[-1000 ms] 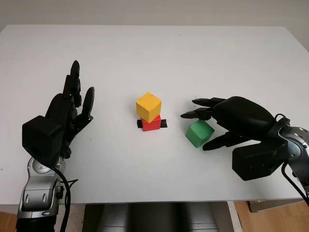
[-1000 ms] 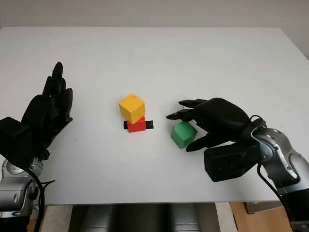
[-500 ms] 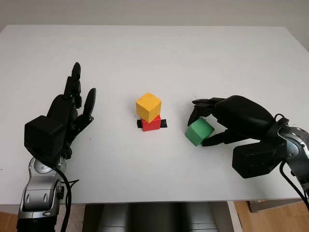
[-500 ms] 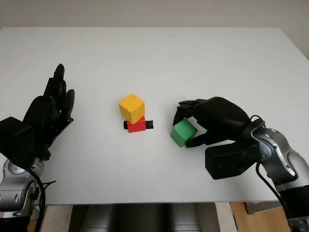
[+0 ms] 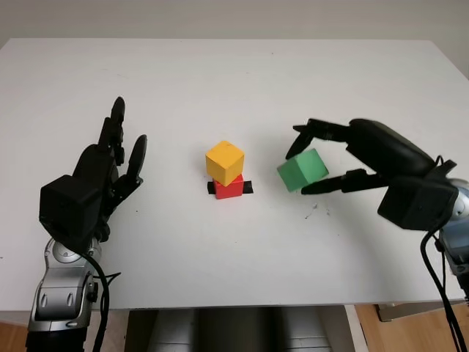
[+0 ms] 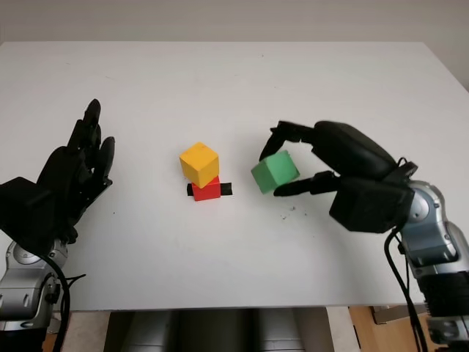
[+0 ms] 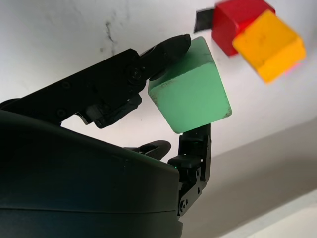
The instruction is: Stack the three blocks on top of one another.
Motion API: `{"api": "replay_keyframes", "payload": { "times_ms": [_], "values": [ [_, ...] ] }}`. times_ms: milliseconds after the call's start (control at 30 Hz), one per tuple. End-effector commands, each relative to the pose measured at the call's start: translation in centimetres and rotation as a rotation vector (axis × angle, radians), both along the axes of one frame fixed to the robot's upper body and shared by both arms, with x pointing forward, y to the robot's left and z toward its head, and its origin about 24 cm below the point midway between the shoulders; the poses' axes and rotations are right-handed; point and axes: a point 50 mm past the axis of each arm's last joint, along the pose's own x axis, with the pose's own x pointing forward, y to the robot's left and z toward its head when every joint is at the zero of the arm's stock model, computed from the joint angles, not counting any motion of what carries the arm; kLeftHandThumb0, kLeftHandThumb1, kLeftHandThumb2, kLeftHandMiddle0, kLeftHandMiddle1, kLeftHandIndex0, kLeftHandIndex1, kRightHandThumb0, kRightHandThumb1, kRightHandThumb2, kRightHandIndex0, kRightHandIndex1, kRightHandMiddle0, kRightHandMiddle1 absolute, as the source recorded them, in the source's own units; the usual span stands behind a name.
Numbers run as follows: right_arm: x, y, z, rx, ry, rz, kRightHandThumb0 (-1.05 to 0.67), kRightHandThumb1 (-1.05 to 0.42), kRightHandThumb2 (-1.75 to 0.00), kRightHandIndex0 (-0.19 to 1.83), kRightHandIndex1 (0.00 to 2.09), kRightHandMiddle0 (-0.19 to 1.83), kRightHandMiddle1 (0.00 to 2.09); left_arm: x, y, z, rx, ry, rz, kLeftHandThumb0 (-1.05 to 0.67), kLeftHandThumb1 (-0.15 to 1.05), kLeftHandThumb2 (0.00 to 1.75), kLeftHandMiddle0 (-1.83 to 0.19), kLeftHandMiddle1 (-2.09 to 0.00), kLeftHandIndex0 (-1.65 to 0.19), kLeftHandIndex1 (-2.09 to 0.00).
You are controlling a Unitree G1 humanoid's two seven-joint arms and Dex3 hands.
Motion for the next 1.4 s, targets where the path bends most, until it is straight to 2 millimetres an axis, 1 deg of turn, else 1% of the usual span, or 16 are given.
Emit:
{"api": "replay_keyframes", "payload": {
  "times_ms": [0, 167, 200, 300, 433, 633, 800, 933, 1000, 1167, 1367],
  "values": [
    [0.5, 0.3, 1.7, 0.012, -0.019, 0.005, -0.44, -0.91, -0.05, 0.43, 0.07, 0.46, 1.37, -0.1, -0.2, -0.1, 0.011, 0.002, -0.008, -0.83, 1.05, 0.59, 0.19, 0.0, 0.09, -0.05],
    [2.0, 1.3, 4.6, -0.063, 0.034, 0.038, -0.43, -0.89, -0.05, 0.44, 0.08, 0.48, 1.38, -0.1, -0.2, -0.3, 0.028, 0.013, -0.011, -0.84, 1.05, 0.61, 0.19, 0.0, 0.1, -0.05],
    [2.2, 1.6, 5.2, -0.077, 0.045, 0.052, -0.4, -0.88, -0.05, 0.44, 0.08, 0.48, 1.39, -0.1, -0.2, -0.3, 0.033, 0.015, -0.011, -0.84, 1.05, 0.61, 0.19, 0.0, 0.11, -0.05],
    [2.9, 2.9, 7.1, -0.15, 0.061, 0.085, -0.37, -0.87, -0.04, 0.45, 0.08, 0.5, 1.38, -0.1, -0.2, -0.5, 0.032, 0.022, -0.005, -0.84, 1.05, 0.62, 0.19, 0.0, 0.11, -0.05],
    [3.5, 4.8, 9.2, -0.235, 0.058, 0.127, -0.39, -0.85, -0.05, 0.47, 0.09, 0.54, 1.37, 0.0, -0.2, -0.6, 0.002, 0.021, -0.001, -0.85, 1.05, 0.6, 0.19, 0.0, 0.11, -0.05],
    [4.5, 7.1, 11.0, -0.29, 0.085, 0.199, -0.44, -0.85, -0.05, 0.48, 0.09, 0.58, 1.4, 0.1, 0.1, -0.8, -0.023, 0.022, 0.007, -0.82, 1.05, 0.62, 0.19, 0.0, 0.12, -0.05],
    [5.4, 9.0, 11.9, -0.356, 0.123, 0.241, -0.46, -0.86, -0.05, 0.51, 0.1, 0.54, 1.42, 0.3, 0.3, -0.6, -0.052, 0.005, 0.011, -0.83, 1.05, 0.68, 0.19, 0.0, 0.12, -0.05],
    [6.2, 10.0, 12.2, -0.37, 0.159, 0.263, -0.49, -0.88, -0.06, 0.49, 0.09, 0.52, 1.41, 0.3, 0.3, -0.4, -0.069, -0.005, 0.014, -0.89, 1.05, 0.7, 0.19, 0.0, 0.13, -0.05],
    [6.5, 10.4, 12.1, -0.356, 0.162, 0.272, -0.5, -0.88, -0.06, 0.49, 0.08, 0.52, 1.42, 0.3, 0.3, -0.3, -0.068, -0.004, 0.016, -0.91, 1.05, 0.7, 0.19, 0.0, 0.13, -0.05],
    [7.2, 11.0, 11.7, -0.29, 0.212, 0.292, -0.5, -0.89, -0.05, 0.46, 0.07, 0.49, 1.53, 0.2, 0.4, -0.3, -0.071, -0.004, 0.011, -0.9, 1.05, 0.69, 0.19, 0.0, 0.14, -0.05],
    [7.7, 11.4, 10.9, -0.257, 0.246, 0.291, -0.47, -0.89, -0.05, 0.45, 0.06, 0.48, 1.53, 0.2, 0.4, -0.4, -0.076, 0.0, 0.01, -0.9, 1.05, 0.68, 0.19, 0.0, 0.12, -0.06]
  ]
}}
